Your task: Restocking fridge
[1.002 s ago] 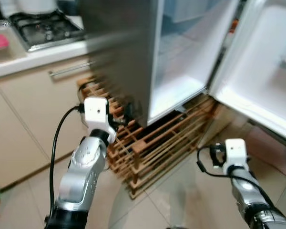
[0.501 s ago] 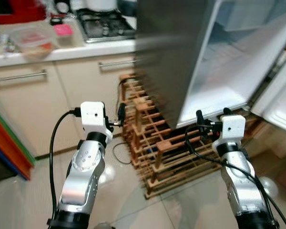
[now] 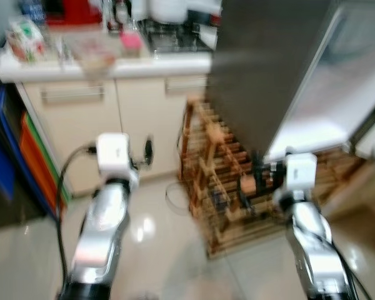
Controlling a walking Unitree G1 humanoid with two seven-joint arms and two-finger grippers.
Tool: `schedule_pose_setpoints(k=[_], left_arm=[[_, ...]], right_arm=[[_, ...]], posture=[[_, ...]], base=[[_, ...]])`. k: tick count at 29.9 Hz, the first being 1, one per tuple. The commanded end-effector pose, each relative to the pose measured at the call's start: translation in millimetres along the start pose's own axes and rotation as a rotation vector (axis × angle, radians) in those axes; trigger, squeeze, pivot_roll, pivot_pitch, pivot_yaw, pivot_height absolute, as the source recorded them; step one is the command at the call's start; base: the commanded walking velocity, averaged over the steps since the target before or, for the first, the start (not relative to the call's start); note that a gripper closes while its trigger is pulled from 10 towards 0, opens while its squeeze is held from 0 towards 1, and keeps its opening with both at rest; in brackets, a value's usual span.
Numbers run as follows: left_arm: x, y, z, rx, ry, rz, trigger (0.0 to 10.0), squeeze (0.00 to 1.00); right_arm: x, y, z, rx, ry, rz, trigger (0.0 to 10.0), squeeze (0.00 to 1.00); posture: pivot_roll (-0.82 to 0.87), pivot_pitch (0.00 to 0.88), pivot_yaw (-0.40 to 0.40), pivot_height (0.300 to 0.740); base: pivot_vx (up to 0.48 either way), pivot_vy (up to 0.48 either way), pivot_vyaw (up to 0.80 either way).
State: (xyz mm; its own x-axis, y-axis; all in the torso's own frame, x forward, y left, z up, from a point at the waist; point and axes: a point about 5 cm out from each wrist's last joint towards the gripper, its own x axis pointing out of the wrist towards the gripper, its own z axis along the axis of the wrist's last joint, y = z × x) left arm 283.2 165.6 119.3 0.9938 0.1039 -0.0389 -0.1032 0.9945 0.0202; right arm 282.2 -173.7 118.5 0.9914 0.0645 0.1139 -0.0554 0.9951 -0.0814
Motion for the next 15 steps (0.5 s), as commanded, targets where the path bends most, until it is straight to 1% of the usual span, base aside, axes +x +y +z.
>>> schedule_pose_setpoints(k=[1, 2, 3, 4, 5, 6, 8, 11, 12, 13, 15], left_arm=[[1.3, 1.6, -1.3, 0.001, 0.016, 0.015, 10.0, 0.0], [2.0, -2.1, 6.3, -0.011, -0.024, -0.006, 10.0, 0.0], [2.0, -2.1, 6.3, -0.011, -0.024, -0.006, 10.0, 0.0], [1.2, -6.6, 13.3, -0.006, -0.067, -0.029, 10.0, 0.0], [0.7, -7.7, 14.9, -0.005, -0.078, -0.035, 10.0, 0.0], [0.7, -9.8, 16.2, 0.0, -0.083, -0.038, 10.0, 0.0], [0.8, -11.8, 17.0, 0.006, -0.085, -0.038, 10.0, 0.0], [2.8, -19.9, 20.7, -0.022, -0.103, -0.05, 10.0, 0.0], [2.8, -19.9, 20.7, -0.022, -0.103, -0.05, 10.0, 0.0], [3.6, -26.1, 25.4, -0.006, -0.128, -0.074, 10.0, 0.0], [3.5, -28.1, 27.2, 0.005, -0.139, -0.087, 10.0, 0.0]], right_arm=[[0.4, -0.9, -4.1, 0.024, 0.023, -0.016, 10.0, 0.06], [1.8, -0.6, -4.6, 0.028, 0.026, -0.016, 10.0, 0.05], [1.8, -0.6, -4.6, 0.028, 0.026, -0.016, 10.0, 0.05], [2.6, 0.9, -4.8, 0.024, 0.025, -0.006, 10.0, 0.05], [2.8, 1.5, -4.9, 0.017, 0.026, -0.001, 10.0, 0.05], [2.9, 2.3, -5.0, 0.017, 0.023, 0.005, 10.0, 0.07], [2.9, 3.1, -5.0, 0.018, 0.019, 0.011, 10.0, 0.07], [4.5, 4.3, -8.9, 0.015, 0.038, 0.012, 10.0, 0.08], [4.5, 4.3, -8.9, 0.015, 0.038, 0.012, 10.0, 0.08], [5.3, 3.4, -12.8, 0.017, 0.056, -0.01, 10.0, 0.05], [5.2, 3.9, -13.9, 0.018, 0.06, -0.008, 10.0, 0.04]], posture=[[0.03, 0.0, -0.06, 0.74], [0.04, 0.0, -0.063, 0.74], [0.04, 0.0, -0.063, 0.74], [0.04, 0.0, -0.064, 0.74], [0.04, 0.0, -0.064, 0.74], [0.04, 0.0, -0.067, 0.74], [0.05, 0.0, -0.068, 0.74], [0.05, 0.0, -0.074, 0.74], [0.05, 0.0, -0.074, 0.74], [0.06, 0.0, -0.078, 0.74], [0.06, 0.0, -0.078, 0.74]], base=[[0.0, 0.0, 0.0], [0.0, 0.0, 0.0], [0.0, 0.0, 0.0], [0.0, 0.0, 0.0], [0.0, 0.0, 0.0], [0.48, 0.0, 0.0], [0.48, 0.0, 0.0], [0.48, 0.0, 0.51], [0.48, 0.0, 0.49], [0.48, 0.0, 0.0], [0.48, 0.0, 0.0]])
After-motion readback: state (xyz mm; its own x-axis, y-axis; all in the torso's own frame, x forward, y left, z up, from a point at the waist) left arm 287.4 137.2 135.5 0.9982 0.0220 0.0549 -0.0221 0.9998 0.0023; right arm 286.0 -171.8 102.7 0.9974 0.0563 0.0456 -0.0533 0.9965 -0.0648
